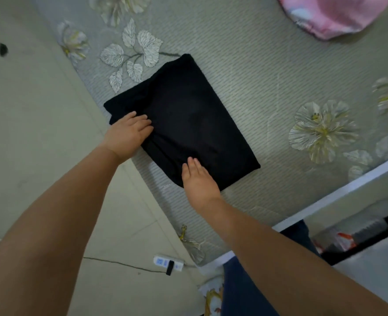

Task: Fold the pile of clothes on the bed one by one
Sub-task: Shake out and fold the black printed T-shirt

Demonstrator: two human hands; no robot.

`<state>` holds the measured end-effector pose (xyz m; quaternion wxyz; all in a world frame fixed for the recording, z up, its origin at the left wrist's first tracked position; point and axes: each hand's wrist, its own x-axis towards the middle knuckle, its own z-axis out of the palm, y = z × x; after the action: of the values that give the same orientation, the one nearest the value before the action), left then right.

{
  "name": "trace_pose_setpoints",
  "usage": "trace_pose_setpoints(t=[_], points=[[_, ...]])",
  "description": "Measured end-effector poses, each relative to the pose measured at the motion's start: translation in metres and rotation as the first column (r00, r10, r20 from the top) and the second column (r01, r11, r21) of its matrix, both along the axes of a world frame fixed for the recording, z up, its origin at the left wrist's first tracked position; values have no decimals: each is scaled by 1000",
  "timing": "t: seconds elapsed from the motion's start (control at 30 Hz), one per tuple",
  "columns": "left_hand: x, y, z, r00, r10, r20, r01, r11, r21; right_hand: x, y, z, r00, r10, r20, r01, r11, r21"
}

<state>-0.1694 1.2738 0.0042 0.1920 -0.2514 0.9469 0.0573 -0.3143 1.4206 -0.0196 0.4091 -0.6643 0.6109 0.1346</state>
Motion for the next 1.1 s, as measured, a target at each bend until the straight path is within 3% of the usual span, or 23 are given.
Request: trace_pose_setpoints(t=[0.17,0.4,0.7,0.87,1.1], points=[[-54,7,31,960,216,179,-229,972,53,-88,0,37,981,-150,120,151,989,0],[-272,26,120,986,58,158,-43,995,-93,-313,30,111,971,-225,80,236,956,-172],[-579,84,236,974,-201,-103,163,940,-298,-589,122,240,857,-511,-64,395,732,-556],[-717,90,296,922,-284,-262,194,927,-320,-710,141,294,785,-610,-111,427,662,-616],[-878,33,348,858,-388,-337,250,888,-385,-865,101,353,744,-658,-116,418,594,-688]])
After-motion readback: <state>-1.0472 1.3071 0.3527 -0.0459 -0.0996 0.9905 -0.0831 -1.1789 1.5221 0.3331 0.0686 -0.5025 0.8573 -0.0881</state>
